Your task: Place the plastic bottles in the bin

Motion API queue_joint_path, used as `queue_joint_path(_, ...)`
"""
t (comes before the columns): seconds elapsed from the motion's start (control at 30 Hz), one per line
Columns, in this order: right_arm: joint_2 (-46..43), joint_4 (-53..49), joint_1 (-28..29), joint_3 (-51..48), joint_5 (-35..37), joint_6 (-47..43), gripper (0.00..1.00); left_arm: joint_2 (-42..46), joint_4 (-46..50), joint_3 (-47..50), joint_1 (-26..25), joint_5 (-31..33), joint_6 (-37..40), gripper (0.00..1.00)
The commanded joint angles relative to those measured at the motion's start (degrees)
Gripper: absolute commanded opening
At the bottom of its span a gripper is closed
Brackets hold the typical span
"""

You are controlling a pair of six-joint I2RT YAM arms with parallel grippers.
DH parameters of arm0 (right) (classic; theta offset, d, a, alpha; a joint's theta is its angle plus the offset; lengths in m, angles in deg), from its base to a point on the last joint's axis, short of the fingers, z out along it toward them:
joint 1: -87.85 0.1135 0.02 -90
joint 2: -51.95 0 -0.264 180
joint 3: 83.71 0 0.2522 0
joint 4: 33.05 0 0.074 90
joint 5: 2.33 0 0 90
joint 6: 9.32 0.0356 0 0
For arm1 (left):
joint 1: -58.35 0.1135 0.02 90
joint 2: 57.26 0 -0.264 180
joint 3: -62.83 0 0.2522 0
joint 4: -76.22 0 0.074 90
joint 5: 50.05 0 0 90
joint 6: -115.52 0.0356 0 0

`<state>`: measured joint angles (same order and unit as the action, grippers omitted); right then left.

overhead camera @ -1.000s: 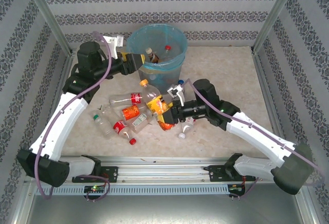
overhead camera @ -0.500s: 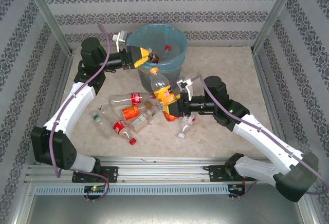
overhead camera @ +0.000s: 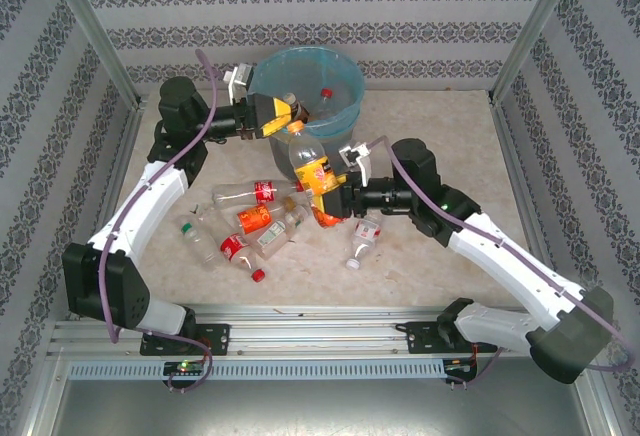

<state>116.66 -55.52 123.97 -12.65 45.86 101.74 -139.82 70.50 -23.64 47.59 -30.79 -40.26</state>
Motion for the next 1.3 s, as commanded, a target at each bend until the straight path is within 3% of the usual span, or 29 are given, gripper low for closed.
queue_joint_path(0.0,1.13,2.74,-0.02,2.45,-0.47,0.31,0.45,-0.19,-0.09,-0.54,-0.30,-1.37,2.85,0.54)
queue_joint_path(0.2,3.20,3.96,0.09,3.37,-0.52,0.65,0.44,-0.93,-0.47,-1.07,-0.80,-2.53,3.02,0.51)
queue_joint_path(0.3,3.48,4.82,0.08,3.61,-0.56,0.72,0.44,-0.59,0.70,-0.60,-0.78,-2.74,4.53,0.55)
queue_joint_path(0.5,5.33,5.30,0.09,4.25,-1.31,0.37,0.45,-0.43,2.32,-0.43,-1.25,-2.35,6.77,0.55)
queue_joint_path(0.83,5.47,5.84,-0.34,3.70,-0.37,-0.16,0.46,0.72,5.17,0.20,-1.76,-0.75,9.91,0.36)
queue_joint_path(0.93,5.12,6.24,-0.30,3.31,-0.39,-0.25,0.47,0.52,1.99,0.92,-1.72,0.24,7.38,0.24)
queue_joint_path(1.03,4.34,6.34,-0.33,2.28,0.74,-0.35,0.52,-0.17,-2.38,1.25,-1.73,0.16,4.26,0.12)
queue_joint_path(1.13,2.90,5.90,-0.37,1.74,3.03,-0.93,0.59,-0.23,-4.47,1.30,-1.75,0.92,3.59,0.09)
queue_joint_path(1.27,-1.07,5.69,-0.34,0.91,8.97,-1.32,0.81,-0.59,-6.57,0.58,-1.76,2.71,3.09,0.00)
